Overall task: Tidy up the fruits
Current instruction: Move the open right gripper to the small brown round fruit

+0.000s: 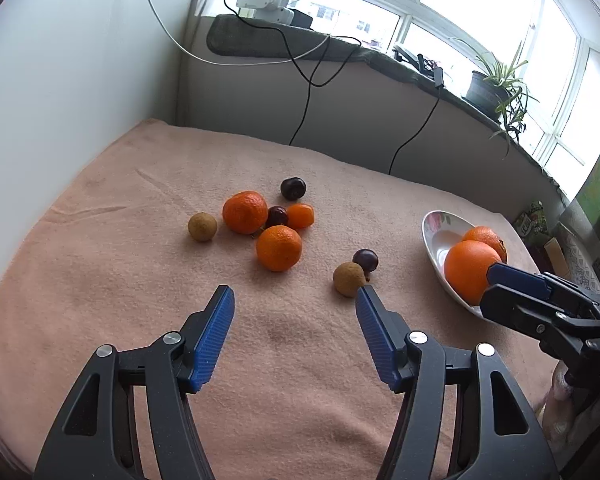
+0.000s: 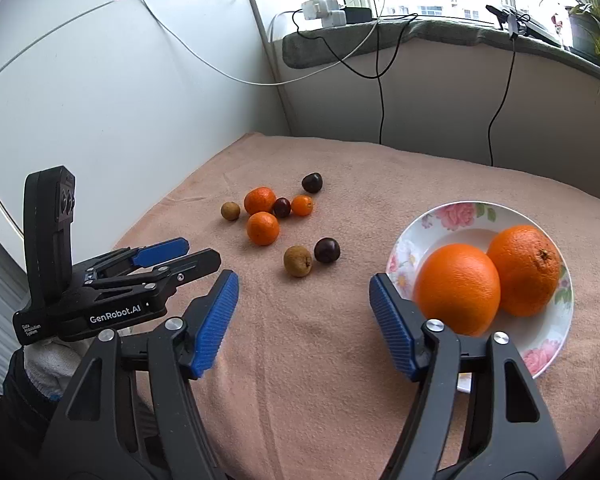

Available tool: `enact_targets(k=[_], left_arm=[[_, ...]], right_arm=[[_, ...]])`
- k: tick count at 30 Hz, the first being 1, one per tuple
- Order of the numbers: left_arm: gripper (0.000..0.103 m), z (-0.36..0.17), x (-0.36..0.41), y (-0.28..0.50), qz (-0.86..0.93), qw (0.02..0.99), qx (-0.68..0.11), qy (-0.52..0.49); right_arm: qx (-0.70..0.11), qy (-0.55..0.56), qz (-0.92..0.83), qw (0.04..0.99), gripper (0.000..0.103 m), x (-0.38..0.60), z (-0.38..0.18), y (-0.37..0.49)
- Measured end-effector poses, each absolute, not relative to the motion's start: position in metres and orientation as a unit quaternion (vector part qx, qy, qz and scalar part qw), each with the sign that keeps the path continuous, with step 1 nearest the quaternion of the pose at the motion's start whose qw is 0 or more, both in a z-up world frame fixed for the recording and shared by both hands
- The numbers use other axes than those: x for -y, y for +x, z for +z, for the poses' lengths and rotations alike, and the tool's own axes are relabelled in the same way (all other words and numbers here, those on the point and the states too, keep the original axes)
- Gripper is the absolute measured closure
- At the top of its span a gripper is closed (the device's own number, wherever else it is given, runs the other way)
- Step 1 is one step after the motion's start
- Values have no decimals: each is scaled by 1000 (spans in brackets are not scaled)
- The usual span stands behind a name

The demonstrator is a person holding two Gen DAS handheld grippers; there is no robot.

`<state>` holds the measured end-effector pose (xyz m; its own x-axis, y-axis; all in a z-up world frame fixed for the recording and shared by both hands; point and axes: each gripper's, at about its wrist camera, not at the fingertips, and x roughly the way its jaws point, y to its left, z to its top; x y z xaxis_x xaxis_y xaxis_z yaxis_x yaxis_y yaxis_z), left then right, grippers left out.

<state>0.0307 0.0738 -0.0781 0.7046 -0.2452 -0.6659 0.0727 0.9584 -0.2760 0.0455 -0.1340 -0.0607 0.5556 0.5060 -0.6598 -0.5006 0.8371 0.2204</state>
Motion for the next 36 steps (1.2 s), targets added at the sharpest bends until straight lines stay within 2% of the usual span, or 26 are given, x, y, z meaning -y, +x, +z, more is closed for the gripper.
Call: enact_targets(k=[4, 8, 15, 36], left_arm=[[45, -81, -80, 37, -85, 915, -377, -120], [51, -84, -84, 45, -88, 911, -382, -126], [59, -91, -88, 63, -93, 905, -389, -143], [60, -114, -79, 107, -104, 887, -424, -147]], right_arm=[[-384, -5, 293, 876, 40, 119, -68, 49], [-401, -11, 292, 868, 52, 103, -79, 59], [-429, -5, 280, 859, 62, 85, -101, 79], [-452, -16, 248, 856, 66, 68, -130, 113]])
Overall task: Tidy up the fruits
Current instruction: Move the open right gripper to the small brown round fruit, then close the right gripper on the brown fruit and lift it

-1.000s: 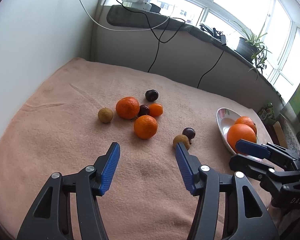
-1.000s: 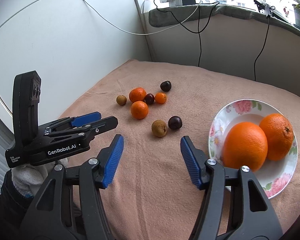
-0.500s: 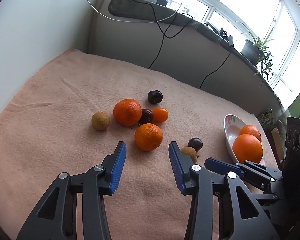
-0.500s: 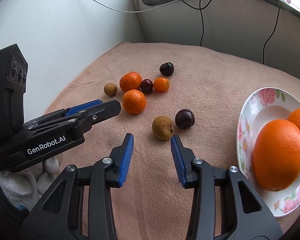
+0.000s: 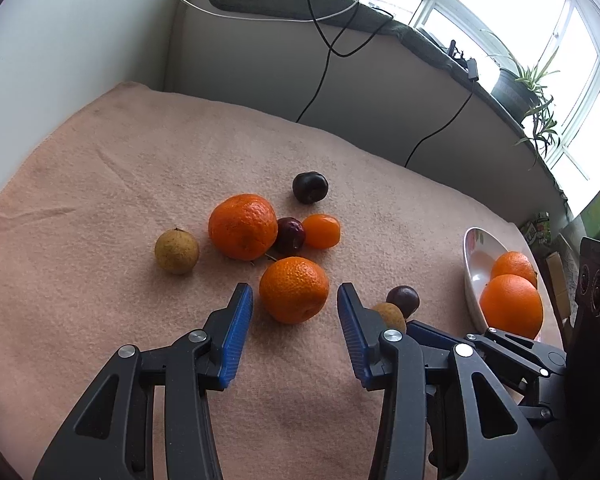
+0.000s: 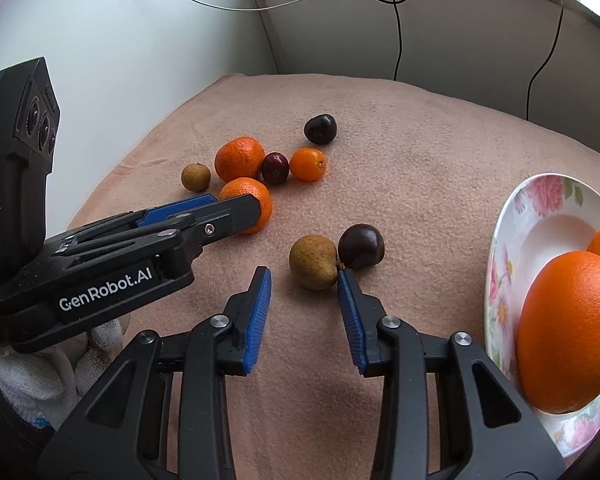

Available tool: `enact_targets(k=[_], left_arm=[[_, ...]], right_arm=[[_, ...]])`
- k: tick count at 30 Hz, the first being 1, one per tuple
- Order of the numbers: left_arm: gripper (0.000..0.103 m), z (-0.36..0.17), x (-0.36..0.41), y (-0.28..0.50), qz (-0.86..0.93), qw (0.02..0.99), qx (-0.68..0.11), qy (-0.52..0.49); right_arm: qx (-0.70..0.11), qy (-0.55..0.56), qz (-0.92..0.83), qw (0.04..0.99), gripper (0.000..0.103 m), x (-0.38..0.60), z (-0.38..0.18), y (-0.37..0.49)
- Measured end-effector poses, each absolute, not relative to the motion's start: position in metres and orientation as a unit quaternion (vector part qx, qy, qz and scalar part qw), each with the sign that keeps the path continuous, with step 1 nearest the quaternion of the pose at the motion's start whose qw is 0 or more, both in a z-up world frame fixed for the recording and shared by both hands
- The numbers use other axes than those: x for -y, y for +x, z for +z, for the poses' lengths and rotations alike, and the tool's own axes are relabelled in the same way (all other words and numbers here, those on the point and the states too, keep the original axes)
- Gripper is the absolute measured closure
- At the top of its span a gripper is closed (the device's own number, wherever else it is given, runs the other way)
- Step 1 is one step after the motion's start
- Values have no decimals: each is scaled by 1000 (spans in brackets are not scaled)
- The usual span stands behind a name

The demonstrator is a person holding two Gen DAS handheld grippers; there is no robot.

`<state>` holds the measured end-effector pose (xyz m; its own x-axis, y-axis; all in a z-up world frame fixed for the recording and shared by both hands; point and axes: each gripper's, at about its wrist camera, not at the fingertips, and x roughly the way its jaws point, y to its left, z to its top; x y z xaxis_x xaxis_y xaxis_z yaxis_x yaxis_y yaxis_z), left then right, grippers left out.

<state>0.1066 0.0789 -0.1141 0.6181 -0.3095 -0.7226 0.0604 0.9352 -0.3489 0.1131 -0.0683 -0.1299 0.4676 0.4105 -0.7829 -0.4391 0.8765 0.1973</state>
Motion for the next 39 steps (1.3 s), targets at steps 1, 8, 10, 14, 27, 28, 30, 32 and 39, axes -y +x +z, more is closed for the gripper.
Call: enact_targets(k=[1, 8, 10, 14, 27, 28, 30, 32, 39], left_arm=[[60, -115, -78, 108, -103, 887, -426, -145], [67, -120, -78, 112, -101, 885, -431, -145], [68, -120, -77, 111, -100, 886, -430, -144], [68, -119, -77, 110, -99, 886, -429, -143], [69, -107, -75, 102, -103, 892, -417, -140], [69, -106, -75, 101, -104, 892, -416, -140], [69, -105, -74, 100, -103, 893, -415, -141], [69, -104, -74, 99, -104, 894, -413, -142], [69, -96, -70, 97, -117, 894, -405, -153]], right_arm=[[-453, -19, 246, 857, 66, 68, -131, 114], [-457, -21, 242, 856, 76, 66, -136, 118], [-457, -20, 242, 856, 76, 67, -136, 119], [-455, -16, 244, 856, 76, 69, -134, 118], [-432, -5, 253, 866, 76, 79, -113, 102], [-429, -5, 253, 867, 76, 80, -111, 100], [-424, -3, 254, 869, 76, 84, -105, 97], [-418, -3, 253, 872, 76, 89, -99, 94], [-398, 11, 245, 884, 76, 111, -81, 93]])
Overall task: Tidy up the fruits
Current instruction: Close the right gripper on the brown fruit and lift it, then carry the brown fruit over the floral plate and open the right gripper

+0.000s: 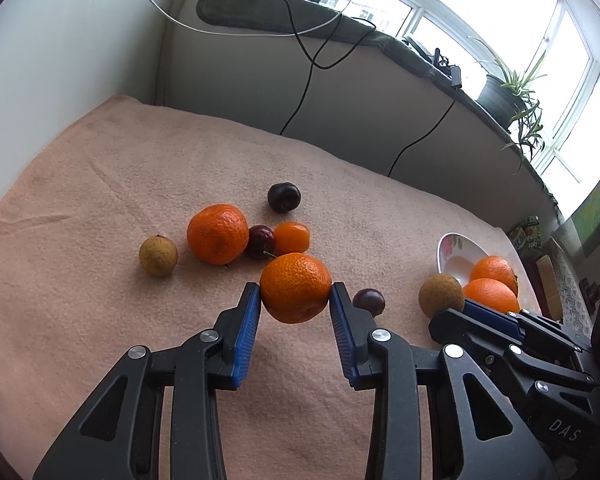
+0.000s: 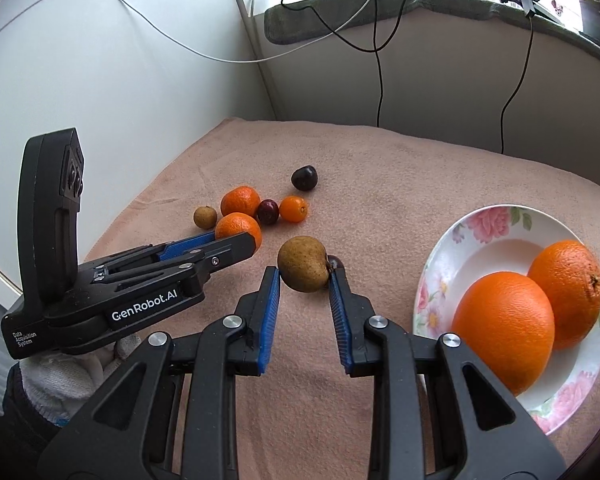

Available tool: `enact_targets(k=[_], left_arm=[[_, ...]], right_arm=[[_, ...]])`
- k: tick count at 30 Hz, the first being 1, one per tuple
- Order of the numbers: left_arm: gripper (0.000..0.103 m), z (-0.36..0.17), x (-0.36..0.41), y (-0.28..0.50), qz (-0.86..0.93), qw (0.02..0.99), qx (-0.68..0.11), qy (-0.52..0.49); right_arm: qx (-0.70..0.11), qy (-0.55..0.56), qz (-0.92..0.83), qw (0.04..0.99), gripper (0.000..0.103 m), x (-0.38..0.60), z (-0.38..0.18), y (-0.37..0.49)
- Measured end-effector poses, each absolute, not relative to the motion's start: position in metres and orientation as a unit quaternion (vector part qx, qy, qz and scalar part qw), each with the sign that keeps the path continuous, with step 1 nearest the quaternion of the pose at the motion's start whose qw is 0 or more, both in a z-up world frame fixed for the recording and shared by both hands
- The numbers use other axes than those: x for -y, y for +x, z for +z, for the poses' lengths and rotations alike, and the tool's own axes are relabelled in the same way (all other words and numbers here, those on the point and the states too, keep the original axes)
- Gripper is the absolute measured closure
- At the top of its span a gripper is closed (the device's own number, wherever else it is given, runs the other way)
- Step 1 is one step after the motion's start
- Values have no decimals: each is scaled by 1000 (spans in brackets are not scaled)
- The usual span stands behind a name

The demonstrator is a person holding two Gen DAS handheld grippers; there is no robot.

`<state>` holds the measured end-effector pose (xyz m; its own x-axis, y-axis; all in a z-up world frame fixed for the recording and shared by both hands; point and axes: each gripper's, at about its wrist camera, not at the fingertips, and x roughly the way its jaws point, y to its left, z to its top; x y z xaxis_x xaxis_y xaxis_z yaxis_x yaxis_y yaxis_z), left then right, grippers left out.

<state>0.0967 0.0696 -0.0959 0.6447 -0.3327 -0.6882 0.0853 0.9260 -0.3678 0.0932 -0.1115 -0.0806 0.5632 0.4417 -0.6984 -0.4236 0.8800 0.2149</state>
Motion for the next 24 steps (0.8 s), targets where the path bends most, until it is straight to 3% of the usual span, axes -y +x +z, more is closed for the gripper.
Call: enact_targets(k=[24], left_arm=[[69, -68, 16, 117, -198, 890, -390, -126]], right_arm=[[-372, 45, 175, 911, 77, 202, -58, 120]])
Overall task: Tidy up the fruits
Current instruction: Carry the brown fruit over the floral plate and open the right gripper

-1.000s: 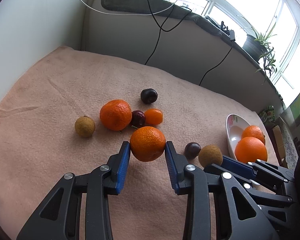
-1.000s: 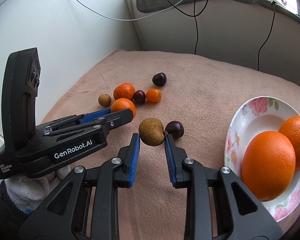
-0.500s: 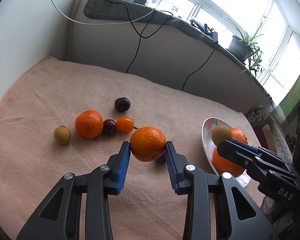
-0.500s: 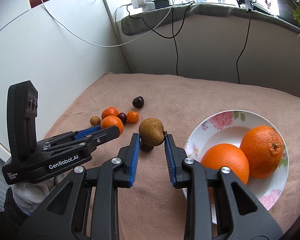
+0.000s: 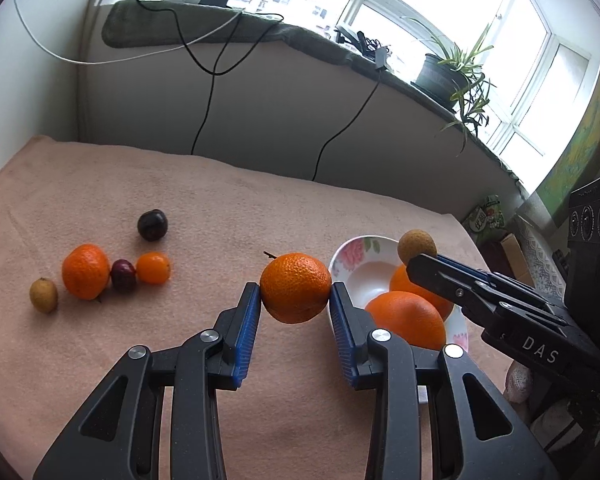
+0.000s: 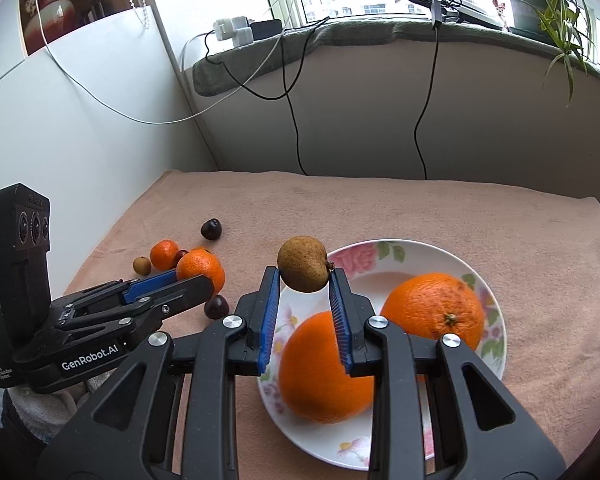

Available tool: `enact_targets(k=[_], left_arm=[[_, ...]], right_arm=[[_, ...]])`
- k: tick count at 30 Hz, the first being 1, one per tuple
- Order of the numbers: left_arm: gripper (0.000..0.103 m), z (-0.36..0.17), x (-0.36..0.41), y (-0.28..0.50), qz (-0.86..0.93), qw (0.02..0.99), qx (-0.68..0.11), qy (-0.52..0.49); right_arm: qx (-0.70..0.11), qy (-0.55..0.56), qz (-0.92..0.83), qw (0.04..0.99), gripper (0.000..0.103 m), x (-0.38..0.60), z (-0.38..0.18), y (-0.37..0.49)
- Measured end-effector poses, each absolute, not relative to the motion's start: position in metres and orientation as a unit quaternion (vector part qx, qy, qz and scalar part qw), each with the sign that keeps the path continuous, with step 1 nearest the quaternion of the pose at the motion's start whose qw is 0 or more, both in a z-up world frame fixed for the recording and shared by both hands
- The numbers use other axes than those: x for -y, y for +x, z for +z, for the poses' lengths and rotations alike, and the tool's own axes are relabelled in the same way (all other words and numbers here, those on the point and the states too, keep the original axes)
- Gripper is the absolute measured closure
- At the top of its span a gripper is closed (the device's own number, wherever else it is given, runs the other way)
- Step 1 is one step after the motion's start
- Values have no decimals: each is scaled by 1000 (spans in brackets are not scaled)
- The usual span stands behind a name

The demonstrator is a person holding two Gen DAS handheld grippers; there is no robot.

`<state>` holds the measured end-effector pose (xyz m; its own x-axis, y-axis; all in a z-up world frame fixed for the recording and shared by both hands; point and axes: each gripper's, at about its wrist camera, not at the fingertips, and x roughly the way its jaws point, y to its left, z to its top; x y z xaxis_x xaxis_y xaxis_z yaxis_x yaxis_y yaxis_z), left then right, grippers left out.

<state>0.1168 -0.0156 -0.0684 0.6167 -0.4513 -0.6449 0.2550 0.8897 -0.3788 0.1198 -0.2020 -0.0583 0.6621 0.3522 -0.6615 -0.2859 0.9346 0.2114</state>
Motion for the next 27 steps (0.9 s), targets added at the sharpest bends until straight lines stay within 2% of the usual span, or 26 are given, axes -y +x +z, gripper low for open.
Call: enact_targets(k=[27], left_arm=[[69, -74, 64, 133, -230, 880, -404, -98]], right_arm=[[-386, 53, 168, 905, 76, 230, -68, 143]])
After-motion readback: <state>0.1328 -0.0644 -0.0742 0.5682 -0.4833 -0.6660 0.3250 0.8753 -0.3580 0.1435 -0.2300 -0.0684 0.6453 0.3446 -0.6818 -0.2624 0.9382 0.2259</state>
